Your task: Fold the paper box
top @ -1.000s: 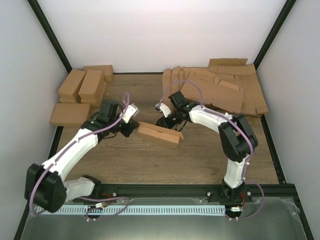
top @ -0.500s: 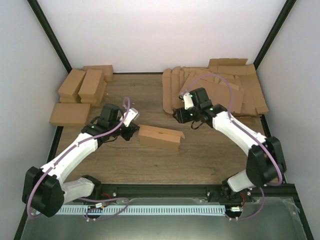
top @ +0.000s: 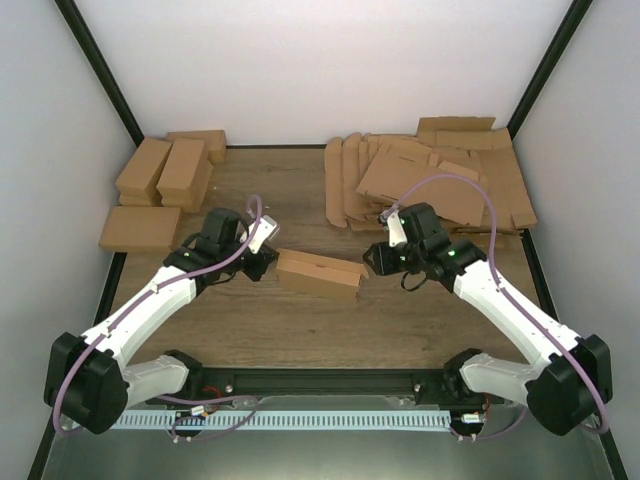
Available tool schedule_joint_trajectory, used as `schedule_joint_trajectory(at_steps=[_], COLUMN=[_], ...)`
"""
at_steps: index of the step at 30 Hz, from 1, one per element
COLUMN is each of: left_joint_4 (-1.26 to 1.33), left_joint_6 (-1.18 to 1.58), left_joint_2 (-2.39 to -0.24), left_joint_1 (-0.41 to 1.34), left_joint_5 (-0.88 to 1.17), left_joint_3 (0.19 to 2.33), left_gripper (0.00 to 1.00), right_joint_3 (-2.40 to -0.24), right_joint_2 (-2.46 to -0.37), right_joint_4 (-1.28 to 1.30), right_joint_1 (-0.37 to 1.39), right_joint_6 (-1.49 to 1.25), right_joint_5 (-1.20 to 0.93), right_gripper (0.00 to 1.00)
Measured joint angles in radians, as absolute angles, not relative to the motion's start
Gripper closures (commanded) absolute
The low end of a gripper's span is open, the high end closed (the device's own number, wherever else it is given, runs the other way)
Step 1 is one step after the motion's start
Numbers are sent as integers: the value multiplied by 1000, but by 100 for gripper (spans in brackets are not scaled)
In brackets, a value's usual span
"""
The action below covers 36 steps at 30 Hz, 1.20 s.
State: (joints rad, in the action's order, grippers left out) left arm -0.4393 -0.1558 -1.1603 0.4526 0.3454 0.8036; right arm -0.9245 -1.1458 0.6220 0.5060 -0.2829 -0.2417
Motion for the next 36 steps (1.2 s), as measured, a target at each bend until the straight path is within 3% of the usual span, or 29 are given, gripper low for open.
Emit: schedule_joint_trajectory(at_steps=[9, 16, 26, 36], left_joint_4=[-439, -439, -439, -370], left_joint_6=[-156, -149, 26, 326], left_joint_2=[-1160, -1160, -1140, -1090], left_joint_1=[457, 460, 498, 648], left_joint_5=[337, 323, 243, -25], left_joint_3=[804, 804, 802, 757], left_gripper=[96, 96, 92, 95], right_joint_3=[-898, -898, -912, -936], right_joint_2=[-1110, -1129, -1140, -1161], right_joint_4=[673, 680, 698, 696], right_joint_1=[583, 603, 663, 762], right_joint_6=[-334, -363, -459, -653], right_joint_5=[-252, -253, -191, 19], right_gripper=[70, 99, 99, 99])
